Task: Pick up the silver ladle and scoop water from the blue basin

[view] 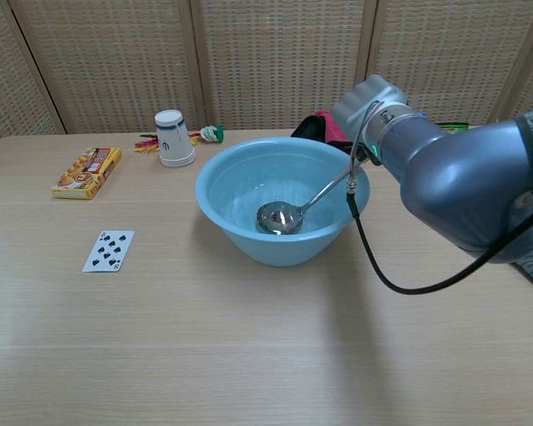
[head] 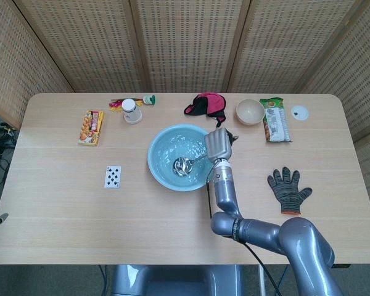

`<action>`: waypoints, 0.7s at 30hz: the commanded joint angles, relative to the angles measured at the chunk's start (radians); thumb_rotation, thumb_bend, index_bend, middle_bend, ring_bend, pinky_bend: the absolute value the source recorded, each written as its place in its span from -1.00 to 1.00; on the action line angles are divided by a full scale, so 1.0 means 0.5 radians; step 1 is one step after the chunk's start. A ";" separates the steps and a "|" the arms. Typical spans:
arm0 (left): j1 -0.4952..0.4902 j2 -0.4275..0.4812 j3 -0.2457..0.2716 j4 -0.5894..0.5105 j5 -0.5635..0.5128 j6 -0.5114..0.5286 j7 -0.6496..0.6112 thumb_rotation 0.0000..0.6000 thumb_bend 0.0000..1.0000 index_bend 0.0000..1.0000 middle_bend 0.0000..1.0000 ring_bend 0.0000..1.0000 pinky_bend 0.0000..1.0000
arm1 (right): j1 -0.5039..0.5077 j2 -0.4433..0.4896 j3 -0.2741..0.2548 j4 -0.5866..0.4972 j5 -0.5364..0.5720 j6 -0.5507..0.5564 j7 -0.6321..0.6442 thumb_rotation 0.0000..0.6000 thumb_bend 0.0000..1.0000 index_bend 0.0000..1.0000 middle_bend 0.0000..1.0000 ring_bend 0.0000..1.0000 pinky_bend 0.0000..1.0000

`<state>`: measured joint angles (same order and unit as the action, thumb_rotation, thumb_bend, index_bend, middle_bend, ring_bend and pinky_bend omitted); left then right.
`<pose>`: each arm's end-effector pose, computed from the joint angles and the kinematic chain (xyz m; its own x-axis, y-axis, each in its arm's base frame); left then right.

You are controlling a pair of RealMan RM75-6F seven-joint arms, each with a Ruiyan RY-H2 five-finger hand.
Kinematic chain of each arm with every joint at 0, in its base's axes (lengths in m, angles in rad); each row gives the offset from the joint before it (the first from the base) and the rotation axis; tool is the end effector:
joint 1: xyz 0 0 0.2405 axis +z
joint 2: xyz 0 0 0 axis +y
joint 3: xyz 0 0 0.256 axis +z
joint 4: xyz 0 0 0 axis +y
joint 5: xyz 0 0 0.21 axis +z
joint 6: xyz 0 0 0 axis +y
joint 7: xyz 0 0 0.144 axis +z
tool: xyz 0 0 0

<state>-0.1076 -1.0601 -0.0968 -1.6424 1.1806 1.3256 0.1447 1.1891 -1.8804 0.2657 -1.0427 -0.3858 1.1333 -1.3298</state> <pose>-0.3504 0.1913 0.1784 0.4740 0.1327 0.8705 0.8303 0.2618 -0.4920 -0.0726 -0.4302 -0.0578 0.9161 -0.1116 0.3850 -0.3967 -0.1136 0.9109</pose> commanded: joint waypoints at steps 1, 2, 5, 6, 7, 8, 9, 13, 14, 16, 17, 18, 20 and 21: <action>0.001 0.002 0.002 -0.002 0.003 0.001 -0.003 1.00 -1.00 -1.00 -1.00 -1.00 -1.00 | -0.015 0.059 0.178 -0.162 0.218 0.042 -0.059 1.00 0.87 0.57 1.00 1.00 1.00; 0.001 0.003 0.002 -0.003 0.004 0.001 -0.004 1.00 -1.00 -1.00 -1.00 -1.00 -1.00 | -0.015 0.071 0.208 -0.190 0.259 0.051 -0.068 1.00 0.87 0.57 1.00 1.00 1.00; 0.002 0.005 0.005 -0.007 0.010 0.004 -0.008 1.00 -1.00 -1.00 -1.00 -1.00 -1.00 | -0.011 0.122 0.289 -0.284 0.367 0.091 -0.107 1.00 0.87 0.58 1.00 1.00 1.00; 0.002 0.006 0.006 -0.009 0.012 0.005 -0.009 1.00 -1.00 -1.00 -1.00 -1.00 -1.00 | -0.011 0.140 0.307 -0.312 0.388 0.104 -0.115 1.00 0.87 0.58 1.00 1.00 1.00; 0.003 0.007 0.007 -0.011 0.014 0.006 -0.010 1.00 -1.00 -1.00 -1.00 -1.00 -1.00 | -0.012 0.158 0.323 -0.340 0.406 0.116 -0.118 1.00 0.87 0.58 1.00 1.00 1.00; 0.003 0.008 0.008 -0.012 0.015 0.006 -0.010 1.00 -1.00 -1.00 -1.00 -1.00 -1.00 | -0.013 0.170 0.334 -0.358 0.418 0.123 -0.119 1.00 0.87 0.58 1.00 1.00 1.00; 0.003 0.008 0.008 -0.013 0.016 0.006 -0.010 1.00 -1.00 -1.00 -1.00 -1.00 -1.00 | -0.014 0.182 0.348 -0.378 0.432 0.133 -0.118 1.00 0.87 0.59 1.00 1.00 1.00; 0.003 0.011 0.013 -0.020 0.024 0.007 -0.012 1.00 -1.00 -1.00 -1.00 -1.00 -1.00 | -0.017 0.259 0.407 -0.491 0.506 0.188 -0.139 1.00 0.88 0.62 1.00 1.00 1.00; 0.003 0.012 0.014 -0.022 0.026 0.006 -0.014 1.00 -1.00 -1.00 -1.00 -1.00 -1.00 | -0.016 0.284 0.414 -0.521 0.510 0.205 -0.146 1.00 0.89 0.62 1.00 1.00 1.00; 0.003 0.013 0.015 -0.024 0.027 0.006 -0.014 1.00 -1.00 -1.00 -1.00 -1.00 -1.00 | -0.019 0.328 0.424 -0.577 0.521 0.228 -0.152 1.00 0.89 0.63 1.00 1.00 1.00; 0.003 0.013 0.015 -0.024 0.026 0.005 -0.013 1.00 -1.00 -1.00 -1.00 -1.00 -1.00 | -0.019 0.341 0.430 -0.595 0.528 0.235 -0.153 1.00 0.89 0.63 1.00 1.00 1.00; 0.002 0.012 0.016 -0.023 0.024 0.003 -0.013 1.00 -1.00 -1.00 -1.00 -1.00 -1.00 | -0.019 0.363 0.440 -0.621 0.540 0.247 -0.156 1.00 0.89 0.63 1.00 1.00 1.00; 0.000 0.011 0.016 -0.021 0.022 -0.002 -0.013 1.00 -1.00 -1.00 -1.00 -1.00 -1.00 | -0.013 0.403 0.455 -0.667 0.563 0.272 -0.170 1.00 0.89 0.63 1.00 1.00 1.00; -0.001 0.010 0.017 -0.021 0.021 -0.005 -0.012 1.00 -1.00 -1.00 -1.00 -1.00 -1.00 | -0.010 0.419 0.461 -0.684 0.576 0.282 -0.177 1.00 0.89 0.63 1.00 1.00 1.00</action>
<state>-0.1083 -1.0550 -0.0884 -1.6527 1.1910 1.3231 0.1386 1.1822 -1.6799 0.4901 -1.3749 -0.1061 1.2658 -1.4127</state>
